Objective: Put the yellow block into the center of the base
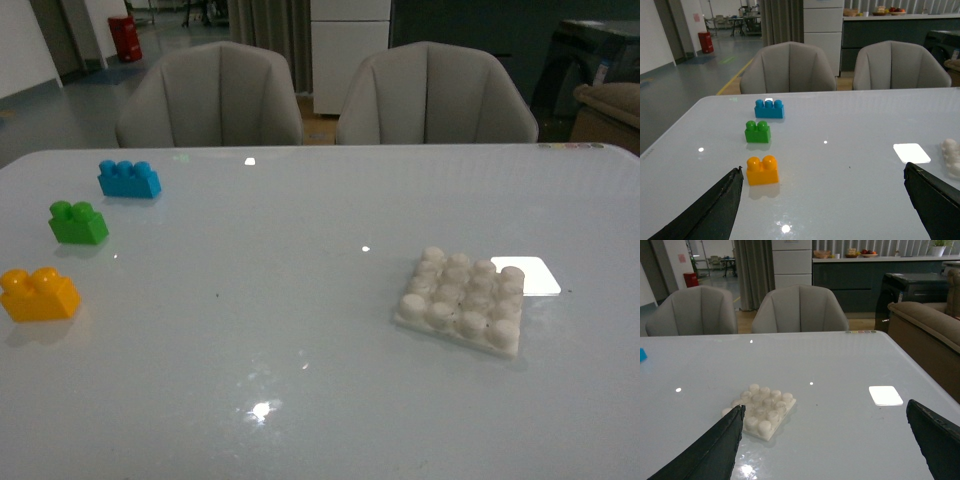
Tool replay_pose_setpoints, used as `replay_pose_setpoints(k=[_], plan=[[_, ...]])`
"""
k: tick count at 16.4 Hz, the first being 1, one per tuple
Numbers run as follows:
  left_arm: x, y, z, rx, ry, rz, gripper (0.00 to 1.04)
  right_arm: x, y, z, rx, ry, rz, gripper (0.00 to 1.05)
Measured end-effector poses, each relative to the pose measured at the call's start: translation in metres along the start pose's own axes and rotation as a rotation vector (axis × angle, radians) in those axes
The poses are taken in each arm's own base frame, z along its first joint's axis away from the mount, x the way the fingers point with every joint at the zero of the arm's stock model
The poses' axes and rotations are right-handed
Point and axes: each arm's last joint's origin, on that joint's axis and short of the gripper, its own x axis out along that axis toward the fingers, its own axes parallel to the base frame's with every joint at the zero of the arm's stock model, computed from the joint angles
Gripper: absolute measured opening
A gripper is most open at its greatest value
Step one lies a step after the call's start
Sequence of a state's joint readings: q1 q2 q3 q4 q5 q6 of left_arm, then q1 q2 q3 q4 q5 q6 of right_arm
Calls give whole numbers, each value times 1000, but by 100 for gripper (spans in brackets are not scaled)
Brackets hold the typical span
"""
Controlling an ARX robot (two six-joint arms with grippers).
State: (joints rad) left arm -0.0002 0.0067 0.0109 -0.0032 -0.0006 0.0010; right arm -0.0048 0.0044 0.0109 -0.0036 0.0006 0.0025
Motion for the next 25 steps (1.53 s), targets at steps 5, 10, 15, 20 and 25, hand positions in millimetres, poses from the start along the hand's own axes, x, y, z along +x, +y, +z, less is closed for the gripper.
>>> replay_pose_setpoints(k=[5, 10, 15, 20, 25], plan=[[0, 0, 0, 0, 0, 0, 98, 0, 0, 0, 0, -1, 0, 98], [0, 0, 0, 0, 0, 0, 98, 0, 0, 0, 0, 0, 0, 98], [0, 0, 0, 0, 0, 0, 98, 0, 0, 0, 0, 0, 0, 98], [0, 0, 0, 0, 0, 0, 98, 0, 0, 0, 0, 0, 0, 98], [0, 0, 0, 0, 0, 0, 98, 23, -19, 36, -8, -3, -184, 98]])
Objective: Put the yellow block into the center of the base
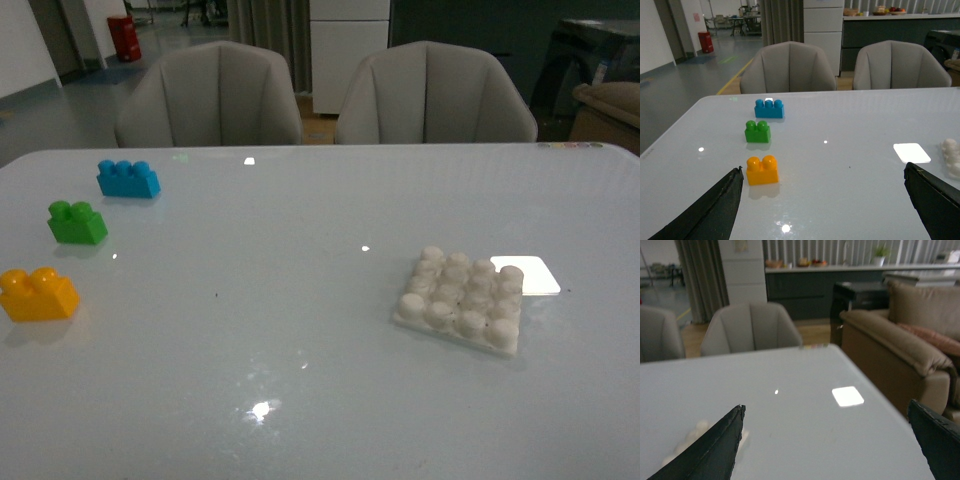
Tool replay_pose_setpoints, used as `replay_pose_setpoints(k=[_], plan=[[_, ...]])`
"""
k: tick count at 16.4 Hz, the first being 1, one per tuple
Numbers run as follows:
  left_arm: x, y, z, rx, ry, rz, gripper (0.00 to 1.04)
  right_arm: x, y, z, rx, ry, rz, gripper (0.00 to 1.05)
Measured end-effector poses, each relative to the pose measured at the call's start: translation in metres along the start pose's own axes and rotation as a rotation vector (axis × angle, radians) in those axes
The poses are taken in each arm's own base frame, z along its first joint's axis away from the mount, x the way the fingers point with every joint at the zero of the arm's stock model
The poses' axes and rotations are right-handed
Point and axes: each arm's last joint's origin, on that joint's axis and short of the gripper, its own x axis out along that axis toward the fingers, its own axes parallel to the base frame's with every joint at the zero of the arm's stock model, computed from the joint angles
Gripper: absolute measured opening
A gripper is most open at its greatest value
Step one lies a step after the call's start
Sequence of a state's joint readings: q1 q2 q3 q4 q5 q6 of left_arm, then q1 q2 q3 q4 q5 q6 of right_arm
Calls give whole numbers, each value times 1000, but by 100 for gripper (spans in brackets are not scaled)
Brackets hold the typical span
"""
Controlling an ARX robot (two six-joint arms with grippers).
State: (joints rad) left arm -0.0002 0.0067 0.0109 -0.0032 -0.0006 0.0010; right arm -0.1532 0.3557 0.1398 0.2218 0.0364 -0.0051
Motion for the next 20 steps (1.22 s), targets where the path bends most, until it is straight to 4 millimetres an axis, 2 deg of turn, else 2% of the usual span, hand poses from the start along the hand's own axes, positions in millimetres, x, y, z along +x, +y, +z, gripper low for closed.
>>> replay_pose_setpoints(k=[2, 3, 4, 7, 8, 9, 11, 13, 14, 16, 20], plan=[[0, 0, 0, 0, 0, 0, 98, 43, -9, 43, -1, -99, -26, 98], [0, 0, 0, 0, 0, 0, 98, 73, -6, 54, 0, -75, -4, 98], [0, 0, 0, 0, 0, 0, 98, 112, 2, 55, 5, 35, 29, 98], [0, 0, 0, 0, 0, 0, 98, 202, 34, 29, -4, 357, 129, 98], [0, 0, 0, 0, 0, 0, 98, 226, 48, 11, -15, 461, 158, 98], [0, 0, 0, 0, 0, 0, 98, 241, 58, -7, -27, 548, 162, 98], [0, 0, 0, 0, 0, 0, 98, 252, 78, -50, -25, 727, 189, 98], [0, 0, 0, 0, 0, 0, 98, 251, 96, -88, -7, 882, 215, 98], [0, 0, 0, 0, 0, 0, 98, 253, 102, -98, 21, 922, 222, 98], [0, 0, 0, 0, 0, 0, 98, 262, 110, -103, 78, 941, 222, 98], [0, 0, 0, 0, 0, 0, 98, 271, 115, -120, 102, 992, 206, 98]])
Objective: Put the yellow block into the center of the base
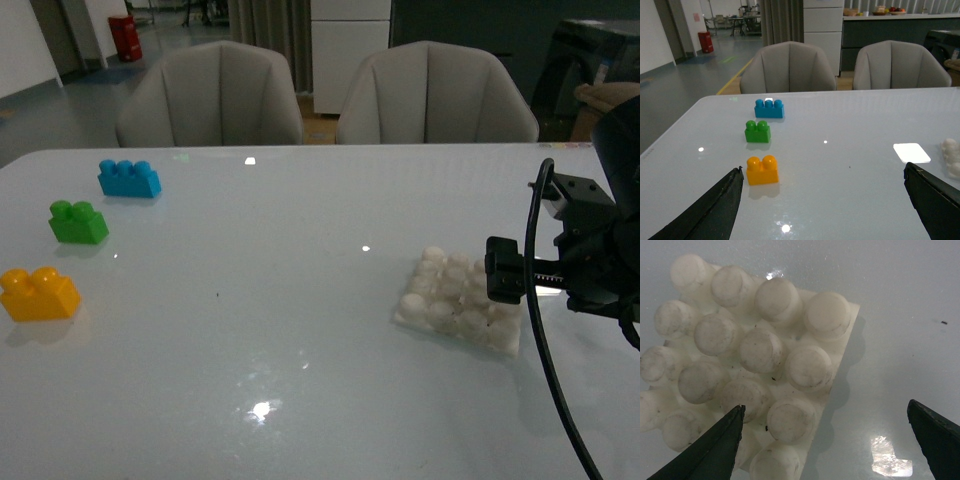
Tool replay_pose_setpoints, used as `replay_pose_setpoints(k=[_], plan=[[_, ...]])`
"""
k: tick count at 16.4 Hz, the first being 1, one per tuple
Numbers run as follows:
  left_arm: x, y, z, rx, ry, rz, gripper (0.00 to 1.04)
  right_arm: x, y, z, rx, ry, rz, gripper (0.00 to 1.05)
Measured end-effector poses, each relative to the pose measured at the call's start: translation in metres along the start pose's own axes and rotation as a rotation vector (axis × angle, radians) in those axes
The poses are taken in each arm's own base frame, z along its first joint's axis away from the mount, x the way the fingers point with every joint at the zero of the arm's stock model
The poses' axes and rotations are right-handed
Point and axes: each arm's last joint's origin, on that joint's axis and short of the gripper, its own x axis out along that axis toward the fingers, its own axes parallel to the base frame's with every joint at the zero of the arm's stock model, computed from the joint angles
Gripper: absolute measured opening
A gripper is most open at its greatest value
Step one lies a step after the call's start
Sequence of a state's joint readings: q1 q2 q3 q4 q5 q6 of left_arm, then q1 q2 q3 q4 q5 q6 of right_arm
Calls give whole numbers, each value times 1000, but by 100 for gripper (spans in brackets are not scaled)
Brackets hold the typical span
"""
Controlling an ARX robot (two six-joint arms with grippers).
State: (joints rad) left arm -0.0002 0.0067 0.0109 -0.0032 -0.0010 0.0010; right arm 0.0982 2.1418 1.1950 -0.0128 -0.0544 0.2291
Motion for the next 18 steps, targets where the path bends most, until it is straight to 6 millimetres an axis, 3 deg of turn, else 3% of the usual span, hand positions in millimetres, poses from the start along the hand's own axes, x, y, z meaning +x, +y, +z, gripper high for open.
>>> replay_pose_setpoints(k=[4, 6, 9, 18], plan=[[0, 0, 0, 0, 0, 0, 98, 6, 0, 2, 16, 4, 4, 98], [0, 0, 0, 0, 0, 0, 98, 15, 4, 15, 67, 1, 44, 98], [0, 0, 0, 0, 0, 0, 98, 24, 3, 11, 78, 25, 43, 98], [0, 0, 0, 0, 0, 0, 98, 33, 41, -1, -98, -15, 101, 98]])
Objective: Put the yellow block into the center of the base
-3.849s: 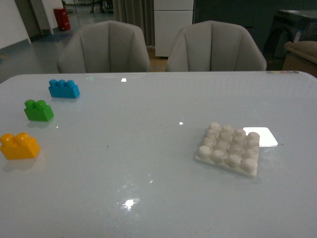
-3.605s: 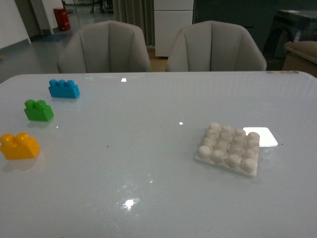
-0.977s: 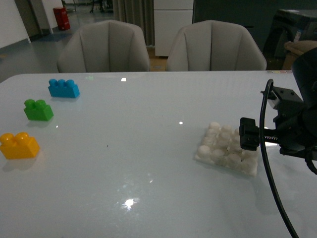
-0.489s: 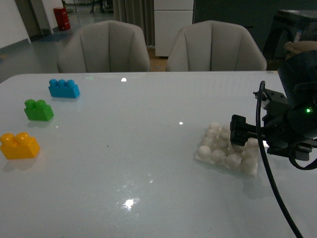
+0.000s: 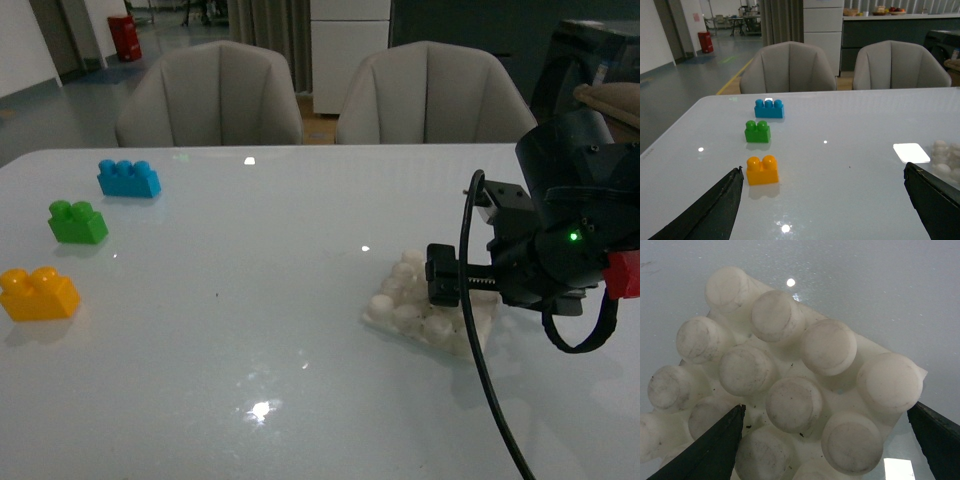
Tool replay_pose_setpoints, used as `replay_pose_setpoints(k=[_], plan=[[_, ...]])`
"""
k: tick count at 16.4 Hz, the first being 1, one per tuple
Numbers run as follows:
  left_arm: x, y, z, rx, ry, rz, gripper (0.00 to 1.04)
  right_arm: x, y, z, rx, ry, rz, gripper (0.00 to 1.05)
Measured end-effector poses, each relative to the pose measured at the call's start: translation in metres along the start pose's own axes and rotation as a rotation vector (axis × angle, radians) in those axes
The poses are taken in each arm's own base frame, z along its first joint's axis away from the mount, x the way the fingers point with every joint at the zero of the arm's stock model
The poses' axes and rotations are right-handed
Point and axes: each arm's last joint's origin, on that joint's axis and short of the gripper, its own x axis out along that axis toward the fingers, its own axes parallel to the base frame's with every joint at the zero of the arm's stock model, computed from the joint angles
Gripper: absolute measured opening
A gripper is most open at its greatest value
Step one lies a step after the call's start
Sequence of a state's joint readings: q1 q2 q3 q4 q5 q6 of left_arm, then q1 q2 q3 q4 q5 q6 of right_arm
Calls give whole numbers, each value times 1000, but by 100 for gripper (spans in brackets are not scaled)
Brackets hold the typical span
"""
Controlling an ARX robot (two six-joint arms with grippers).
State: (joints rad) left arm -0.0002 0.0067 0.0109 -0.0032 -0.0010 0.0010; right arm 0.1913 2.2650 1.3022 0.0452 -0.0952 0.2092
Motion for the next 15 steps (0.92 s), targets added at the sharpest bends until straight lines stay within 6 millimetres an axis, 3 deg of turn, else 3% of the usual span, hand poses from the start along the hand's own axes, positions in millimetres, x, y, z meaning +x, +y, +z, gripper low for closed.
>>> replay_pose_setpoints(k=[7, 12, 15], plan=[[0, 0, 0, 0, 0, 0, 98, 15, 44, 2, -74, -12, 109, 98], [0, 0, 0, 0, 0, 0, 98, 32, 63, 18, -99, -12, 152, 98], [0, 0, 0, 0, 0, 0, 98, 33, 67, 18, -100, -14, 163, 98]])
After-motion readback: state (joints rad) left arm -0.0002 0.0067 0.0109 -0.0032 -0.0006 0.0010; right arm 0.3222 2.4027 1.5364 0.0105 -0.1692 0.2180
